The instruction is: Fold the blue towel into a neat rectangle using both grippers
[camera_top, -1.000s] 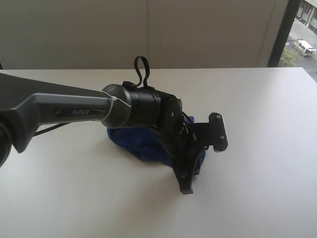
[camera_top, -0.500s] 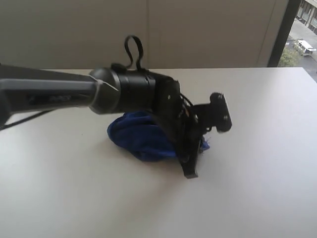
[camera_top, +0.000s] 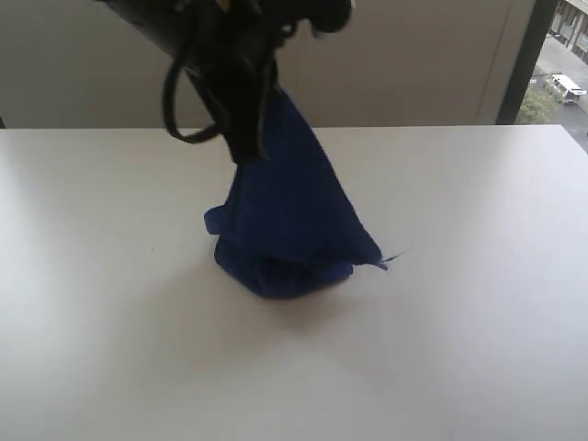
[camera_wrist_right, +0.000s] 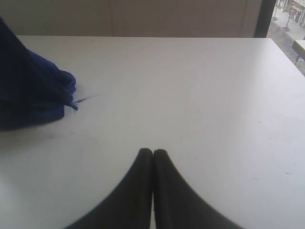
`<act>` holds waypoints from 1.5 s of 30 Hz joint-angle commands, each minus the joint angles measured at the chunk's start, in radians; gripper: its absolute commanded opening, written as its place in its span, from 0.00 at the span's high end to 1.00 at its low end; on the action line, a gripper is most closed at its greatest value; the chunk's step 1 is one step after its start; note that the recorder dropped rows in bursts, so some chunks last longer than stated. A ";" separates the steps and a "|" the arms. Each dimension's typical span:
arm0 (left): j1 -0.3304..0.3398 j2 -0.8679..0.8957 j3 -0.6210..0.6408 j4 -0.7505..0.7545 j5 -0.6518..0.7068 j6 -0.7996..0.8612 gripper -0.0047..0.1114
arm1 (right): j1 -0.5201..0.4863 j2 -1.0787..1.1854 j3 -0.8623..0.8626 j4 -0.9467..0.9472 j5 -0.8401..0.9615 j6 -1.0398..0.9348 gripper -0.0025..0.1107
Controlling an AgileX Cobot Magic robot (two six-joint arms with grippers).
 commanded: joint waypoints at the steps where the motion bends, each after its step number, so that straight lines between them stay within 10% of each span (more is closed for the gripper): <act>1: 0.031 -0.084 -0.005 0.121 0.162 -0.103 0.96 | -0.006 -0.007 0.007 0.000 -0.005 0.004 0.98; 12: 0.075 -0.219 -0.005 0.142 0.324 -0.101 0.96 | -0.006 -0.007 0.007 0.000 -0.114 0.004 0.98; 25: 0.075 -0.232 0.127 0.088 0.399 -0.099 0.96 | -0.006 -0.007 0.007 0.052 -0.843 0.536 0.98; 33: 0.075 -0.232 0.255 -0.051 0.217 -0.016 0.96 | 0.081 0.012 -0.097 -0.329 -0.197 0.962 0.98; 45: 0.075 -0.232 0.297 -0.538 0.035 0.377 0.96 | 0.441 0.702 -0.478 0.046 0.106 0.078 0.98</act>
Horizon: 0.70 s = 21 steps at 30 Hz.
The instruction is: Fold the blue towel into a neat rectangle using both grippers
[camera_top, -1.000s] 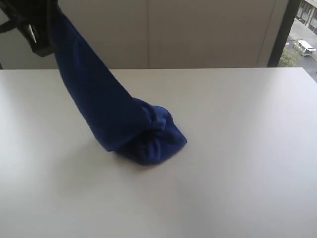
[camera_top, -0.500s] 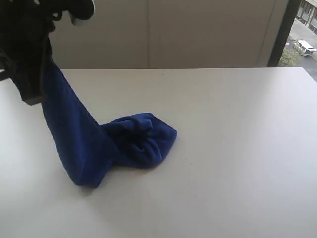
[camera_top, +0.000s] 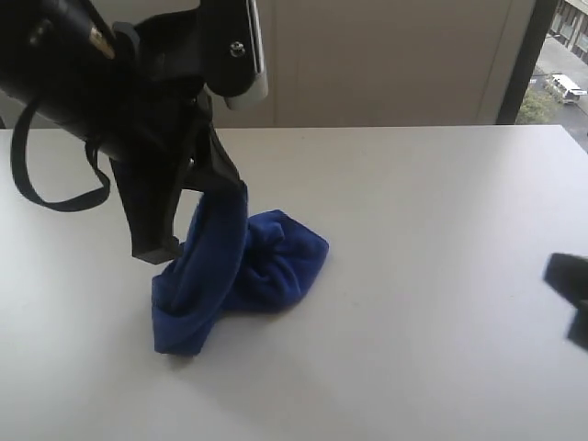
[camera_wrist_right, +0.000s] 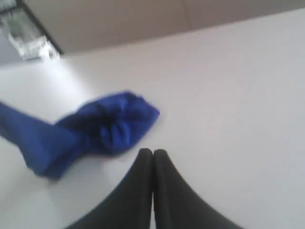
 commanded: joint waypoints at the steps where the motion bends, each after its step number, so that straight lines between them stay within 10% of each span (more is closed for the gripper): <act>1: 0.002 -0.011 0.005 -0.096 0.019 0.052 0.96 | 0.101 0.284 -0.147 0.262 0.107 -0.523 0.98; 7: 0.002 -0.011 0.007 -0.096 0.080 0.052 0.96 | 0.175 0.592 -0.293 0.645 0.093 -1.164 0.87; 16: 0.002 -0.011 0.007 -0.096 0.099 0.063 0.96 | 0.238 0.795 -0.361 0.731 0.009 -1.515 0.34; 21: 0.002 -0.011 0.007 -0.096 0.108 0.063 0.96 | 0.255 0.795 -0.361 0.775 -0.078 -1.536 0.34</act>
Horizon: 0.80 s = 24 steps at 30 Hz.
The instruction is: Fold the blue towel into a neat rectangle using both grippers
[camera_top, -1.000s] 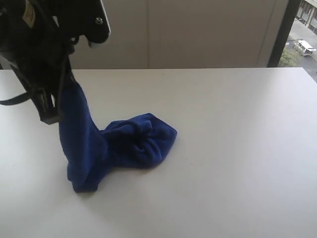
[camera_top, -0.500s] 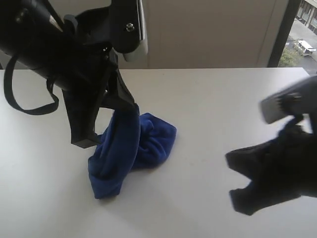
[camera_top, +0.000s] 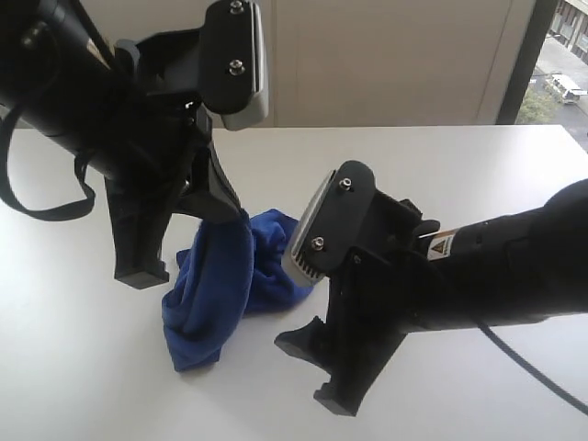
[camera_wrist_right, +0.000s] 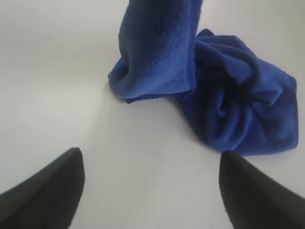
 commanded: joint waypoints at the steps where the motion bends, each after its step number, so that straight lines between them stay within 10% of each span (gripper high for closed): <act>1: 0.002 -0.011 0.007 -0.018 0.026 0.003 0.96 | 0.010 -0.009 -0.010 0.074 -0.086 -0.036 0.35; 14: 0.002 -0.011 0.007 -0.018 0.032 0.003 0.96 | 0.010 -0.012 -0.010 0.925 -0.054 -0.925 0.37; 24: 0.002 -0.011 0.007 -0.018 0.037 0.003 0.96 | 0.010 0.037 -0.027 1.141 -0.012 -1.141 0.45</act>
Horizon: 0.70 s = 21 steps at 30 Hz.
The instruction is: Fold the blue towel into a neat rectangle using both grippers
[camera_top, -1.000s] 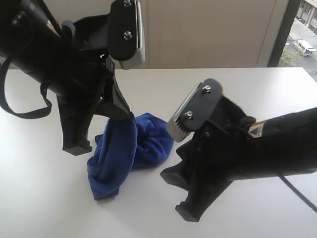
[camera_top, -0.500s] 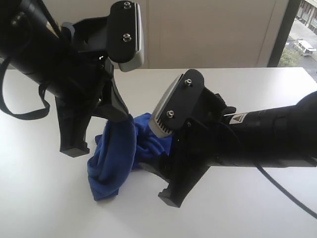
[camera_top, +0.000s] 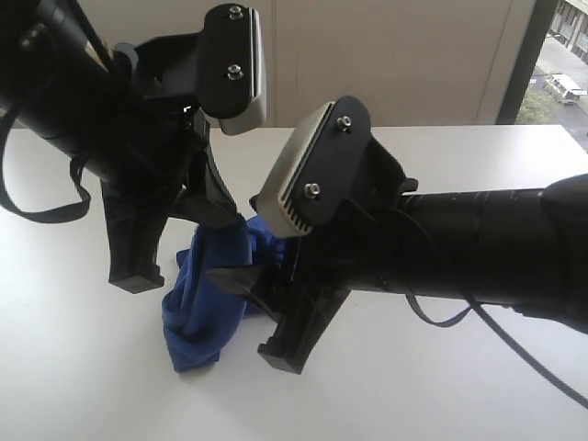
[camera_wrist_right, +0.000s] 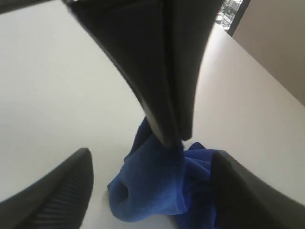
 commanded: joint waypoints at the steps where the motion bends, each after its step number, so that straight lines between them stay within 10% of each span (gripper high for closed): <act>1: 0.002 -0.011 0.007 -0.018 0.016 0.003 0.96 | 0.000 0.036 -0.020 0.030 -0.008 -0.039 0.47; 10: 0.002 -0.011 0.007 -0.018 0.022 0.003 0.96 | 0.000 0.111 -0.064 0.031 -0.001 -0.039 0.53; 15: 0.002 -0.011 0.007 -0.013 0.020 0.003 0.96 | 0.000 0.117 -0.064 0.031 -0.090 -0.039 0.98; 17: 0.002 -0.011 0.007 0.013 0.018 0.003 0.95 | 0.000 0.109 -0.064 0.031 -0.197 -0.029 0.98; 19: 0.002 -0.011 0.007 0.075 0.018 -0.063 0.78 | 0.000 0.070 -0.064 0.031 -0.346 -0.014 0.98; 21: 0.002 -0.011 0.007 0.170 0.020 -0.138 0.41 | 0.000 -0.028 -0.064 0.031 -0.534 -0.016 0.98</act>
